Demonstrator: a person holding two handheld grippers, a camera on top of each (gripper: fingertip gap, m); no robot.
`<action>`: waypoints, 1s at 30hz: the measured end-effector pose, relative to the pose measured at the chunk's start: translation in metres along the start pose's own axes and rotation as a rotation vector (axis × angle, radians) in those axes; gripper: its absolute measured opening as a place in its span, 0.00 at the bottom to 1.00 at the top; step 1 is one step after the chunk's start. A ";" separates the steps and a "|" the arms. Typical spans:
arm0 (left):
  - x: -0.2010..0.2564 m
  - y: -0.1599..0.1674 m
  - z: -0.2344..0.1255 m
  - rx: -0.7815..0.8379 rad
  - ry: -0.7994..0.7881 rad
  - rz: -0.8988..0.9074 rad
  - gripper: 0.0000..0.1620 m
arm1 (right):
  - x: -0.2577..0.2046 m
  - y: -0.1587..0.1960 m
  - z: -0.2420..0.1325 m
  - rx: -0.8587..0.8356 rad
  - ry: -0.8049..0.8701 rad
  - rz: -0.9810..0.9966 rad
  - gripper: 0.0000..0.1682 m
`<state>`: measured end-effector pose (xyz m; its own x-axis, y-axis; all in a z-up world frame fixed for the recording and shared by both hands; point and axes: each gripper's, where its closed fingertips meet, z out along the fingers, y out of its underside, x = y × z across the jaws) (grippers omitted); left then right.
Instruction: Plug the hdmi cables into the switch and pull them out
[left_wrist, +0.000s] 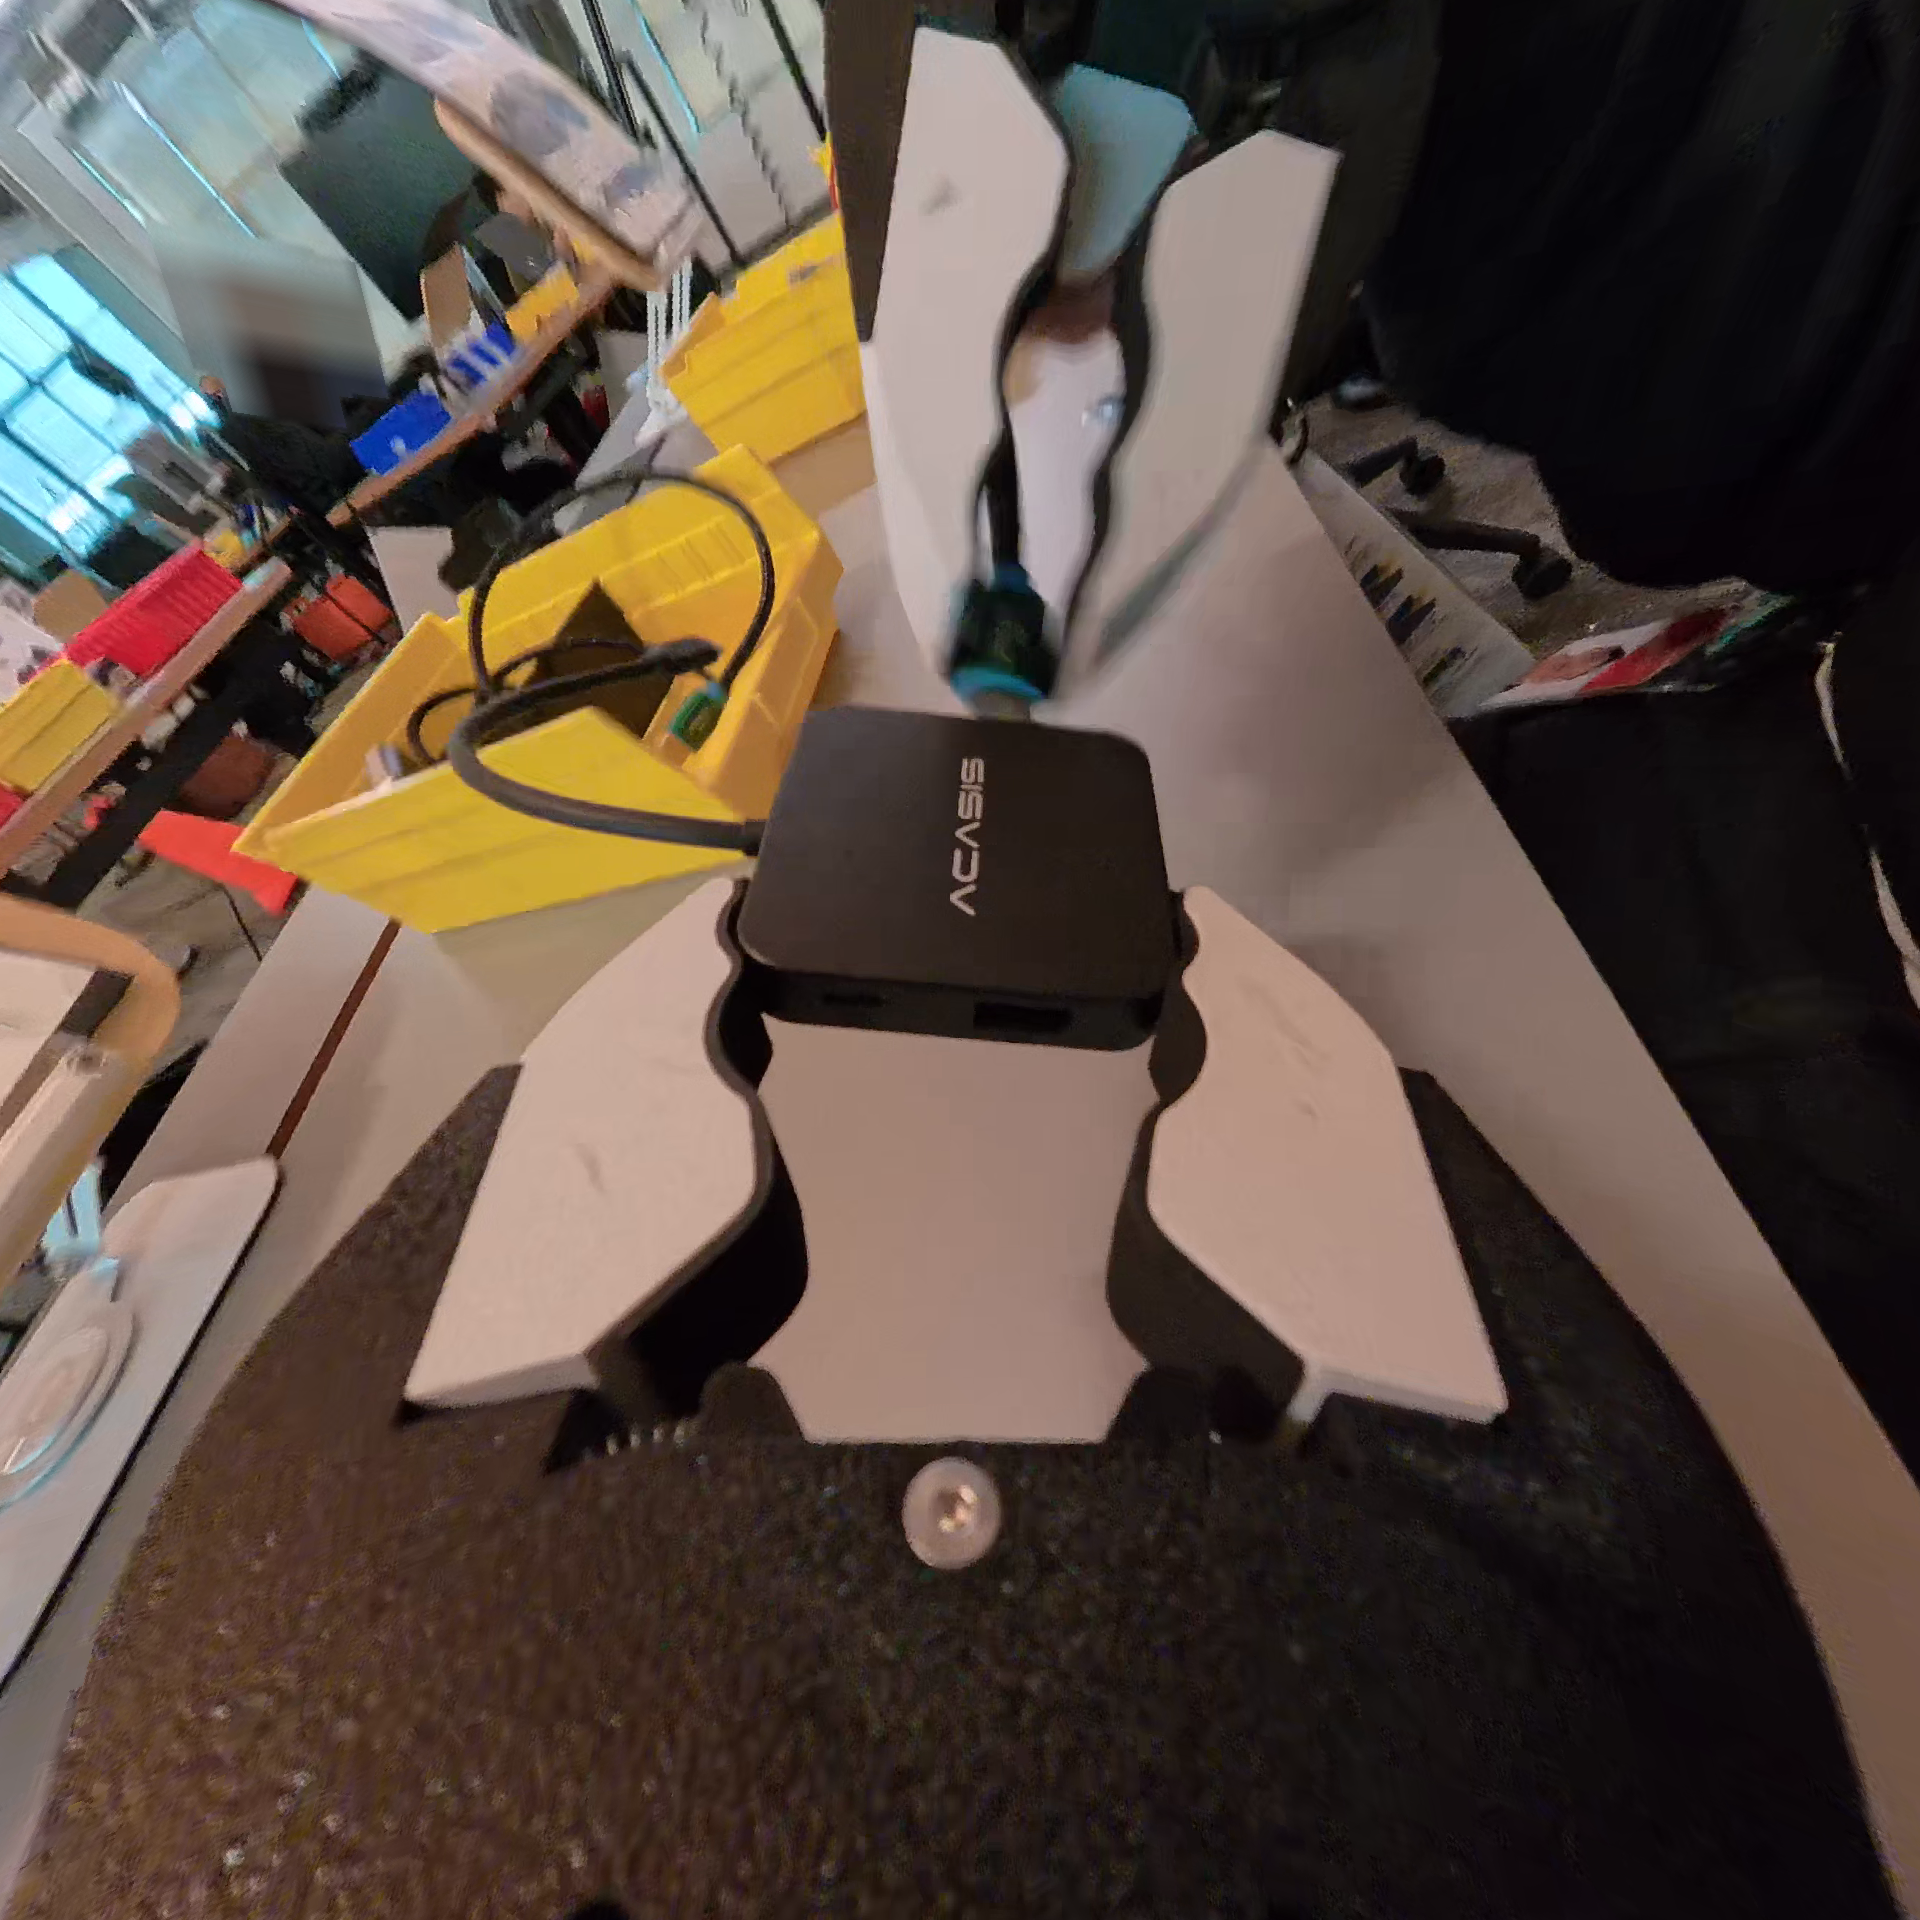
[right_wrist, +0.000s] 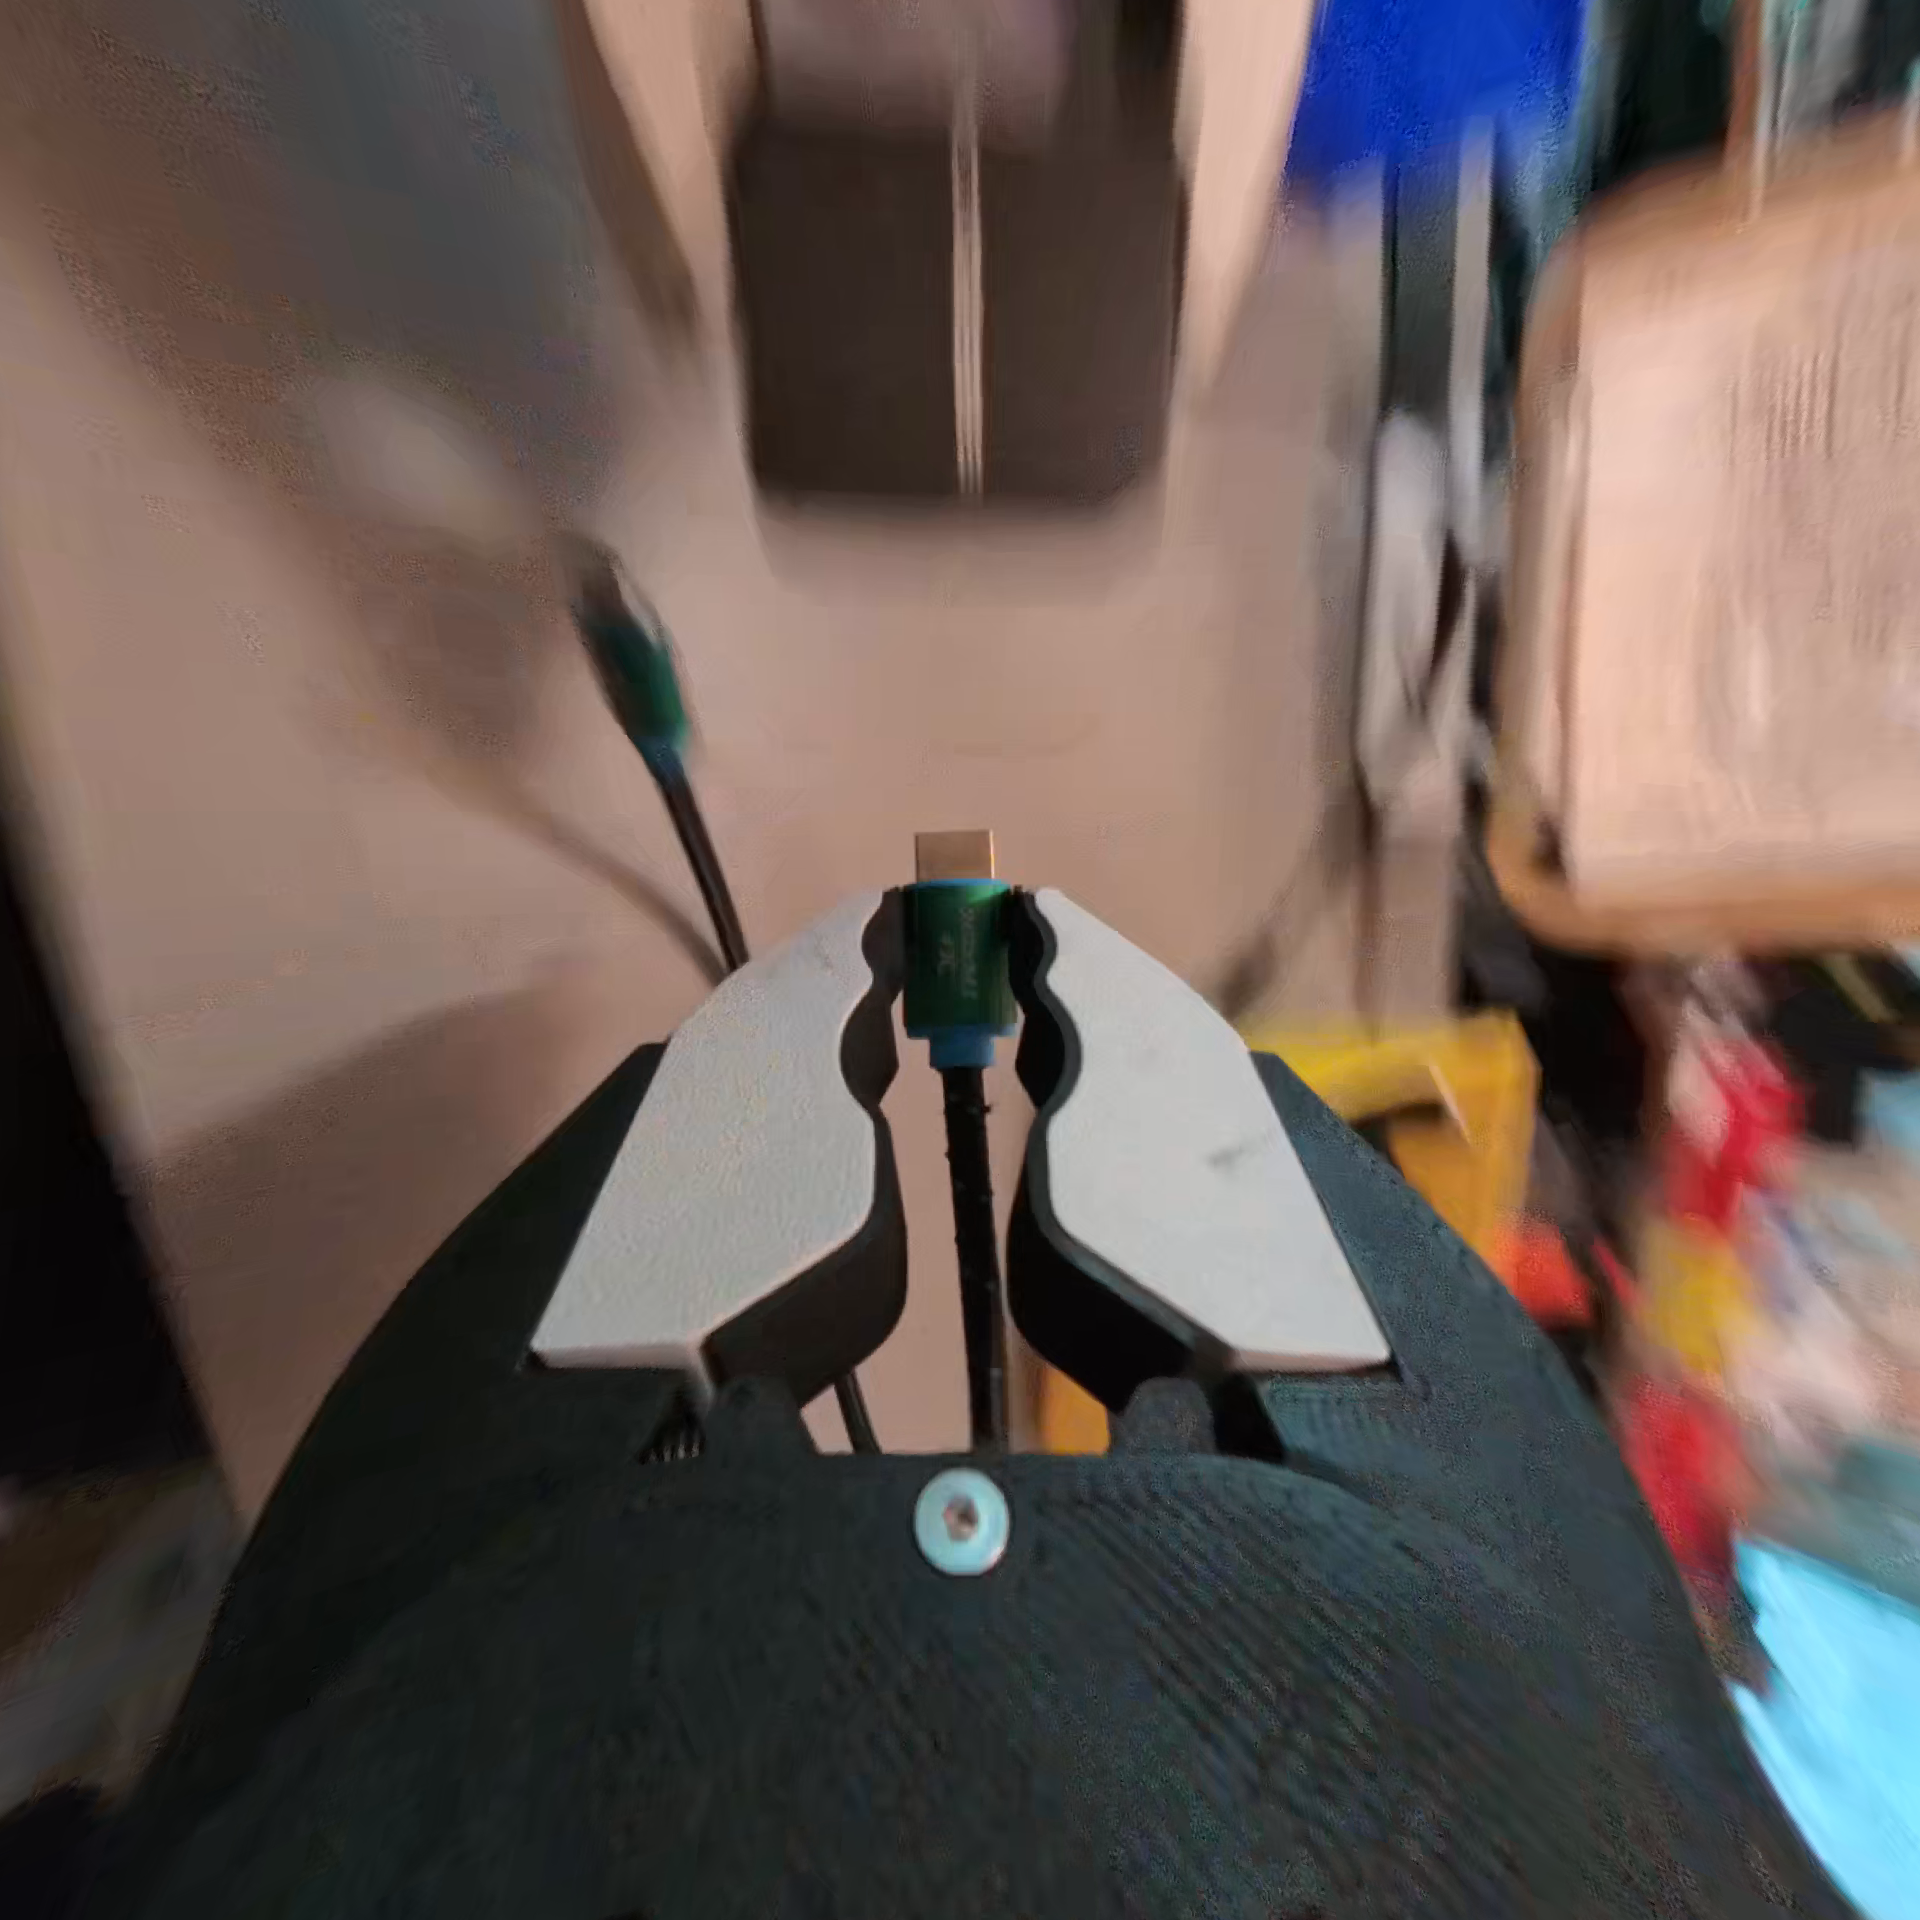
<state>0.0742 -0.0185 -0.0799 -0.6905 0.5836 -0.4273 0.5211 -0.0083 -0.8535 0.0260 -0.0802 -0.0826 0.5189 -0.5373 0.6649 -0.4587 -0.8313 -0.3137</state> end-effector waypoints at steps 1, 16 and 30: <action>-0.011 0.002 -0.015 0.014 -0.042 -0.029 0.45 | 0.009 0.032 -0.003 -0.108 0.044 0.022 0.12; -0.056 -0.004 -0.072 0.187 -0.233 -0.155 0.45 | 0.161 0.104 -0.137 0.340 0.936 0.421 0.12; -0.050 -0.001 -0.061 0.188 -0.181 -0.183 0.45 | 0.208 0.153 0.008 -0.007 0.351 0.219 0.11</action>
<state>0.1385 0.0019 -0.0395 -0.8511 0.4355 -0.2933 0.2897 -0.0764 -0.9541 0.0695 -0.3199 0.0019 0.1314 -0.6194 0.7740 -0.5365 -0.7010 -0.4699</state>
